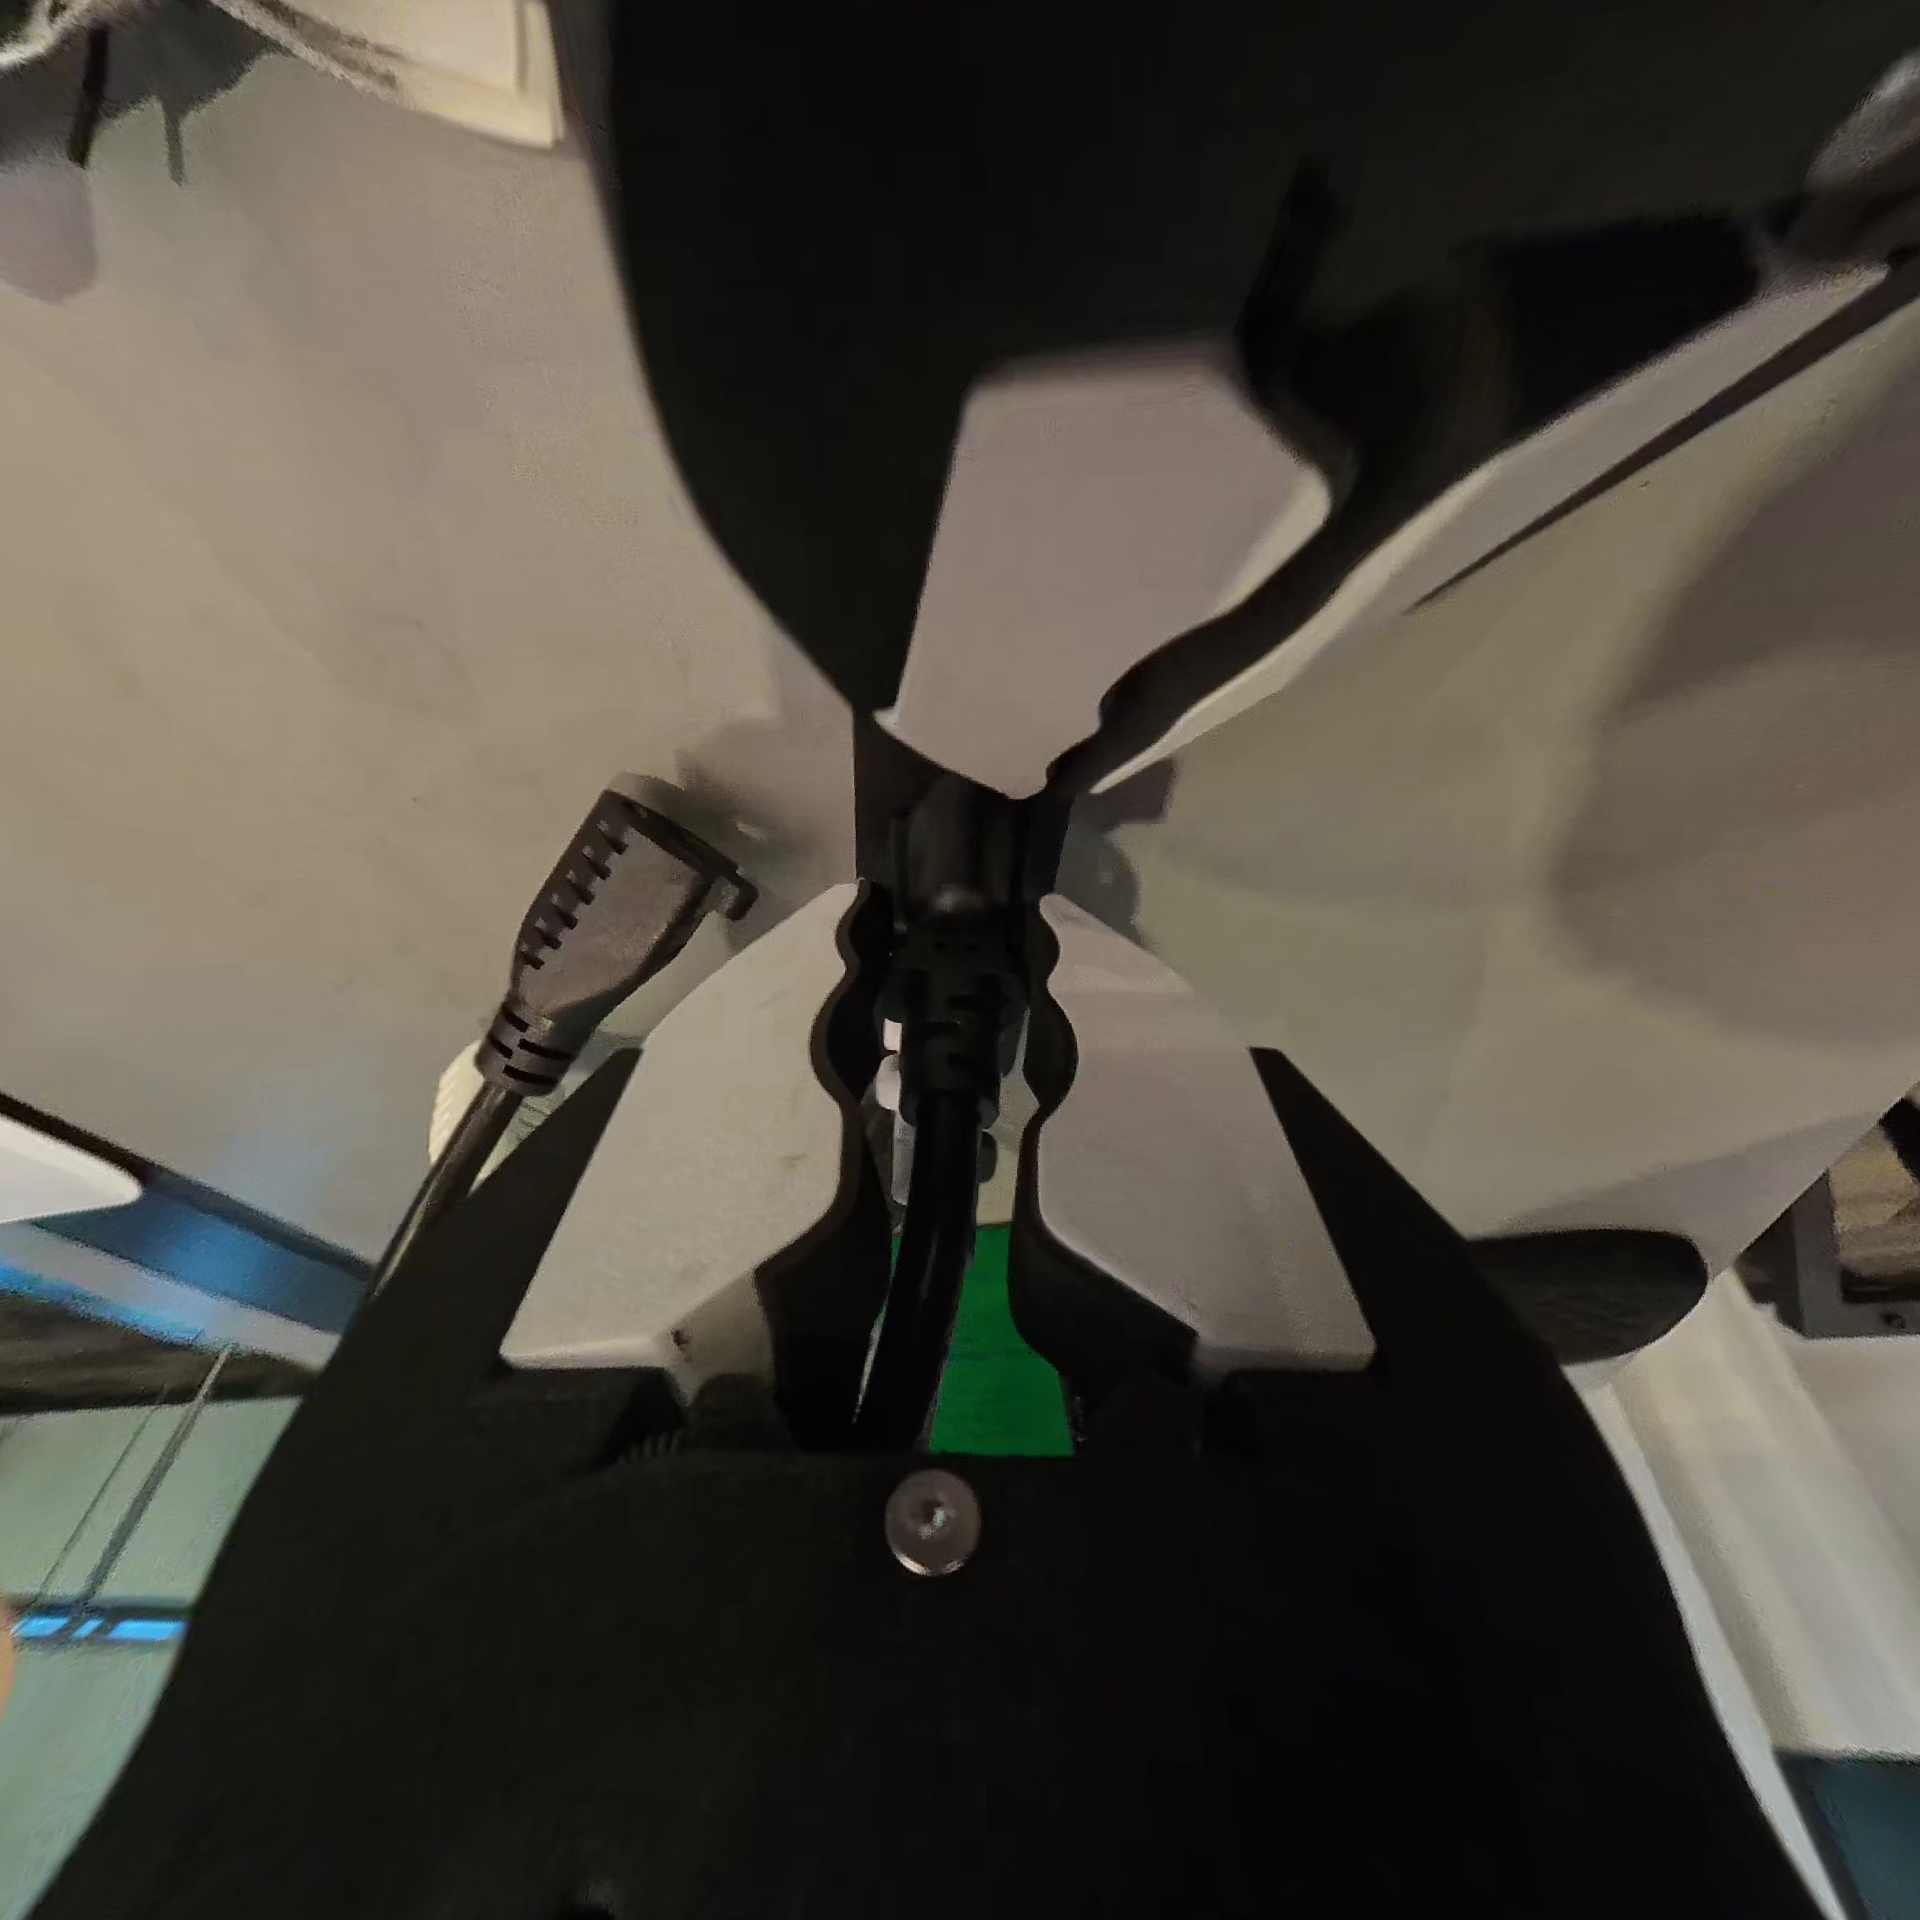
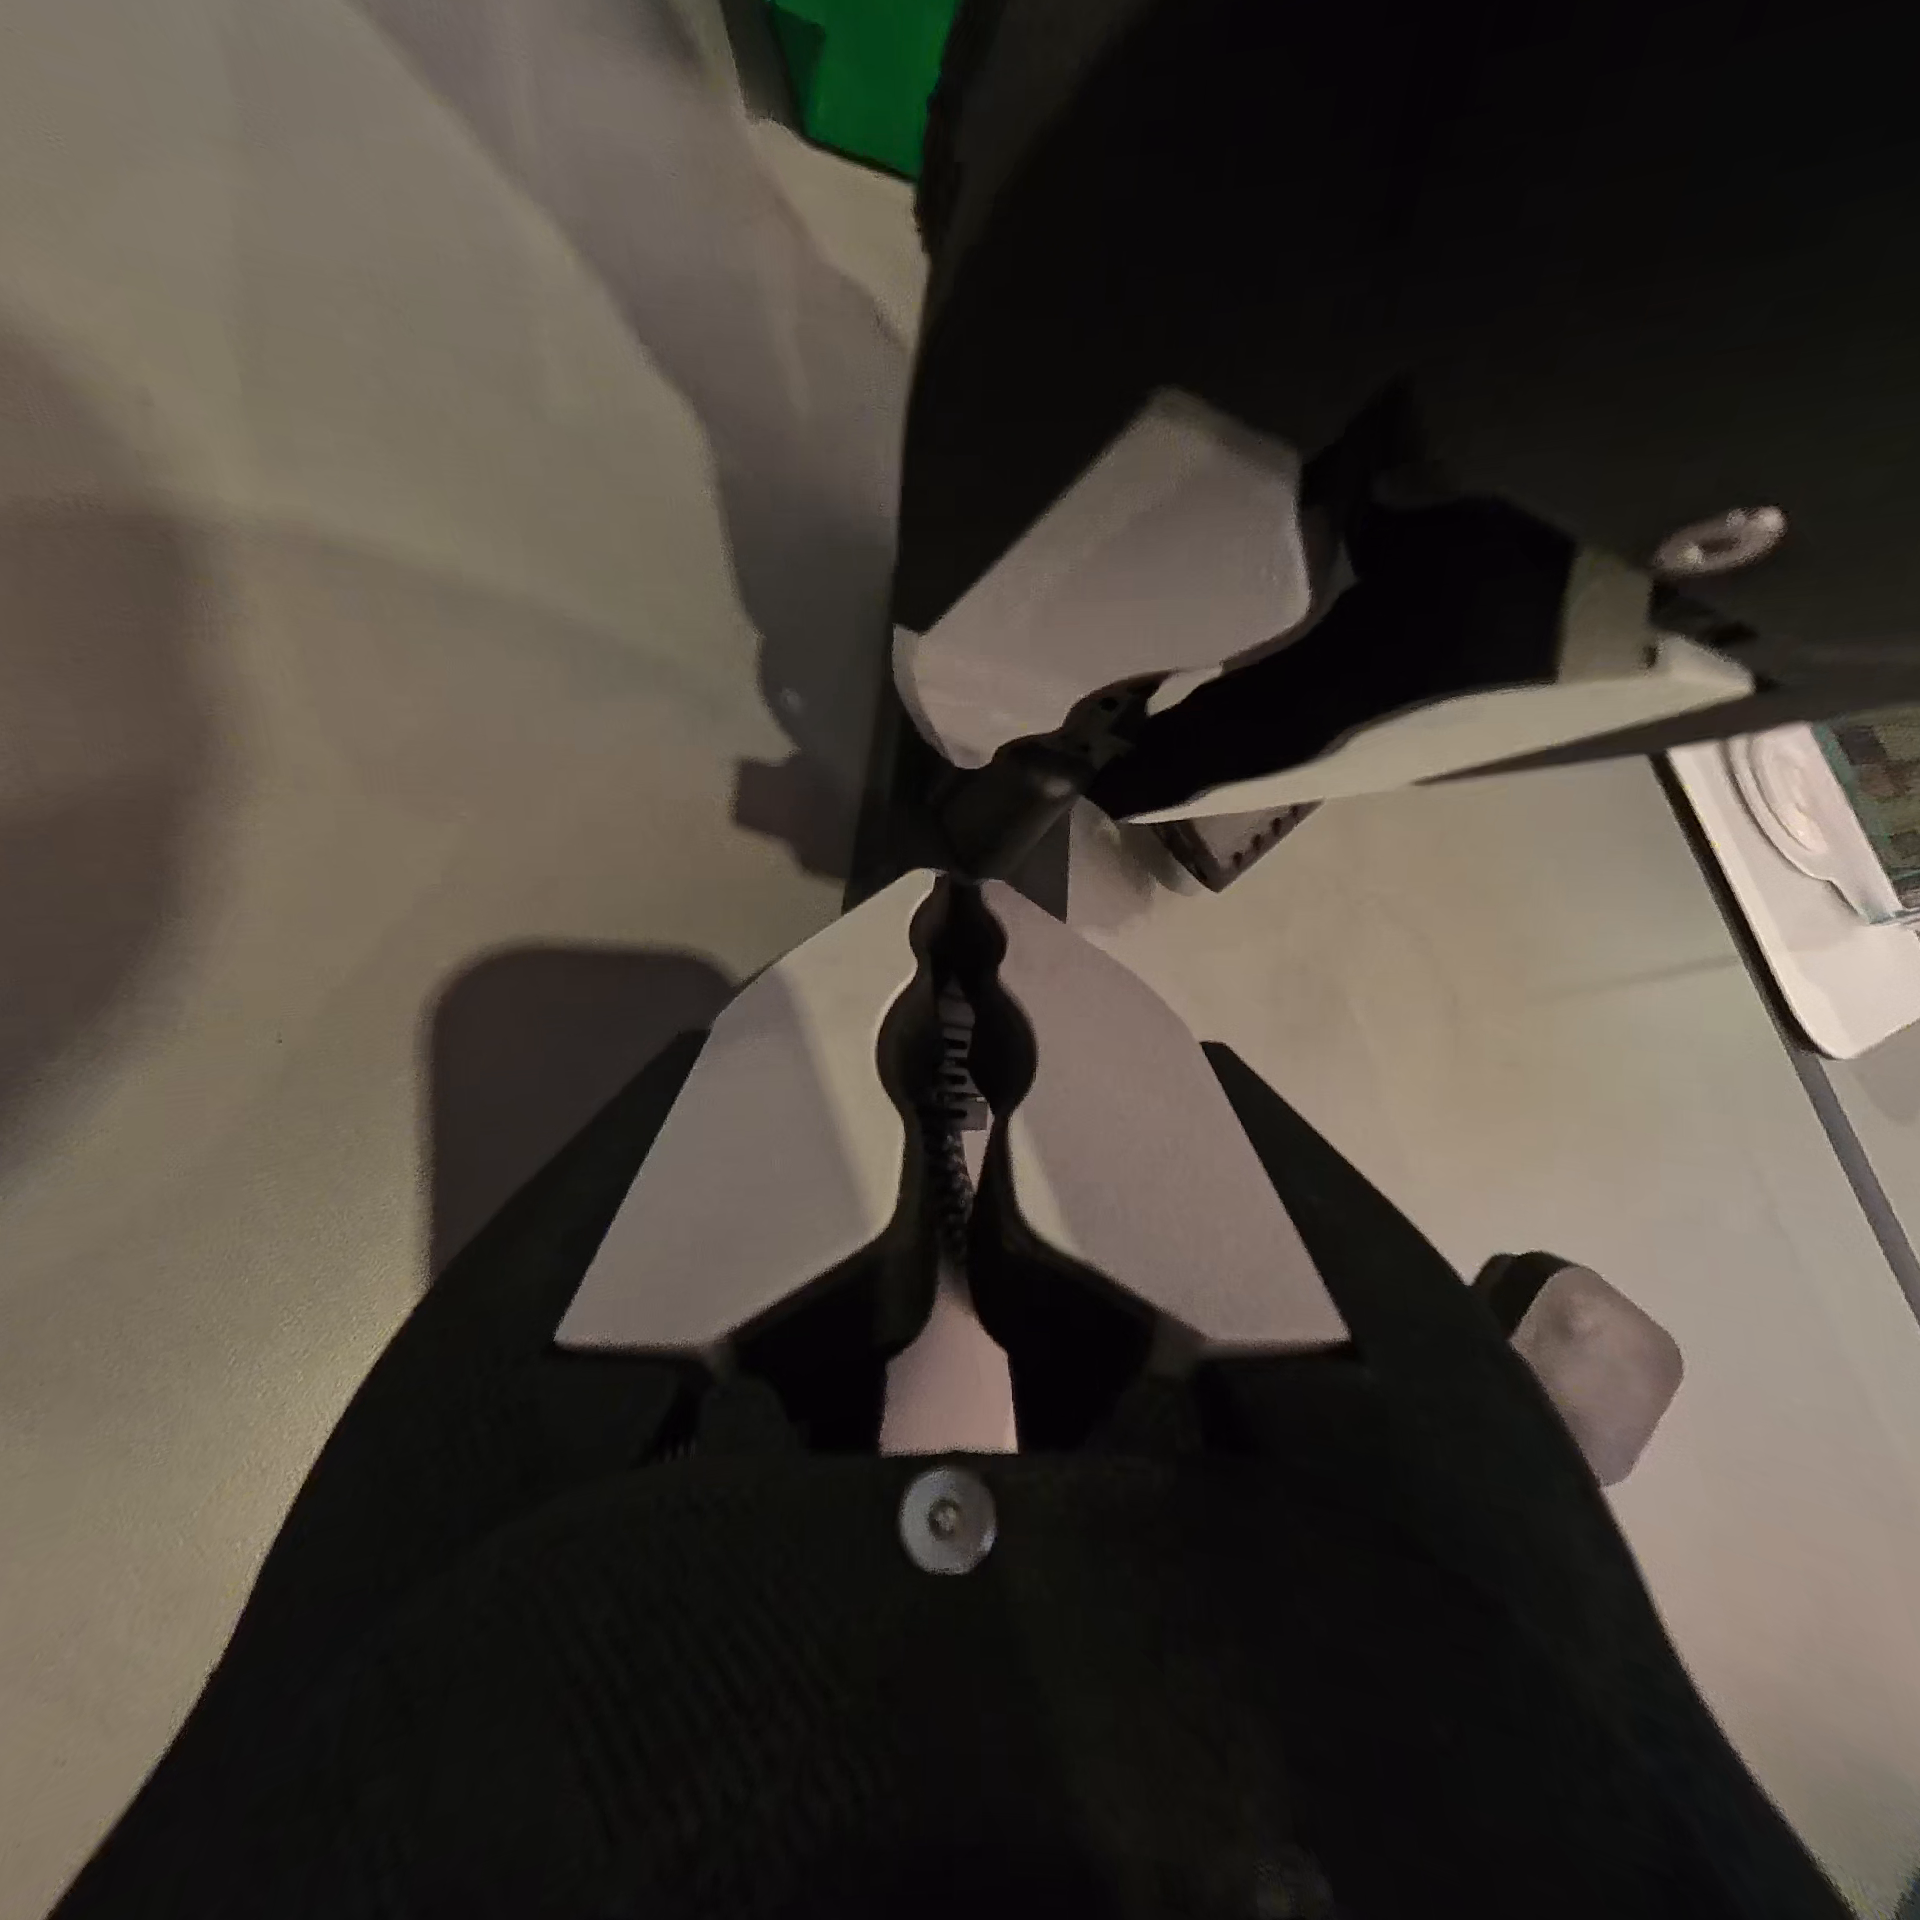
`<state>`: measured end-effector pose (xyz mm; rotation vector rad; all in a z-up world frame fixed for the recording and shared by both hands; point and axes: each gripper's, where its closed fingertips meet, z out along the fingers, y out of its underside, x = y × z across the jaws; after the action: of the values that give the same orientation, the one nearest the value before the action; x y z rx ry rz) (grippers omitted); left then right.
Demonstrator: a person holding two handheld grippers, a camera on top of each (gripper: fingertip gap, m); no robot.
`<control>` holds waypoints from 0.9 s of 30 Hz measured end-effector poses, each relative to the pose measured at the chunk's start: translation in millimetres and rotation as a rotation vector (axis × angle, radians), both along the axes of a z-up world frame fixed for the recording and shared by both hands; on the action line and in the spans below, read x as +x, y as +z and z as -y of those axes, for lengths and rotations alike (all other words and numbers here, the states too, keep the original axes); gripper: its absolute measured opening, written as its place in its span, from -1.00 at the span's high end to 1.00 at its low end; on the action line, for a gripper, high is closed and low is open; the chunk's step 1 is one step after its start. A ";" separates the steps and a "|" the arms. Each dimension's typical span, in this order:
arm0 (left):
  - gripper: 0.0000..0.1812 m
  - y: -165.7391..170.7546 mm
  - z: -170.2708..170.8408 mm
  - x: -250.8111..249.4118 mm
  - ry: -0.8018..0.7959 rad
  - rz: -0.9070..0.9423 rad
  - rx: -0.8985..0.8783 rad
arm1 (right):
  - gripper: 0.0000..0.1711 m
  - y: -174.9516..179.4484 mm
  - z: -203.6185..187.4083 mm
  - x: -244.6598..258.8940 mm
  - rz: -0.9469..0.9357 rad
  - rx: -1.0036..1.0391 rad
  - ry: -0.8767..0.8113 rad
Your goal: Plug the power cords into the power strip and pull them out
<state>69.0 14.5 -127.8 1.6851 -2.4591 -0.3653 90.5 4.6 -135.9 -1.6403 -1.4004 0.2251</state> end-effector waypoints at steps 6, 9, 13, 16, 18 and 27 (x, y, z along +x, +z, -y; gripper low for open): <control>0.74 -0.2 -4.5 -9.7 0.044 0.082 -0.024 | 0.92 -0.4 -4.0 -1.3 -0.012 -0.016 -0.001; 0.74 -0.1 -5.9 -15.9 0.077 0.102 -0.024 | 0.93 0.0 -4.5 -2.3 -0.026 -0.010 0.002; 0.75 -0.3 -6.1 -16.7 0.066 0.090 -0.013 | 0.94 1.5 -6.5 -5.0 -0.063 0.023 -0.019; 0.75 -0.2 -6.4 -16.4 0.057 0.089 -0.015 | 0.94 2.6 -8.6 -8.2 -0.079 -0.018 -0.045; 0.75 -0.3 -6.5 -16.2 0.051 0.086 -0.016 | 0.95 3.0 -9.5 -10.0 -0.078 -0.010 -0.033; 0.75 -0.5 -6.5 -16.6 0.045 0.061 -0.033 | 0.95 3.6 -8.7 -12.7 -0.120 -0.095 -0.020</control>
<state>52.3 21.1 -128.3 1.7598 -2.4506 -0.2708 77.8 13.3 -132.3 -1.6886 -1.2989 0.3770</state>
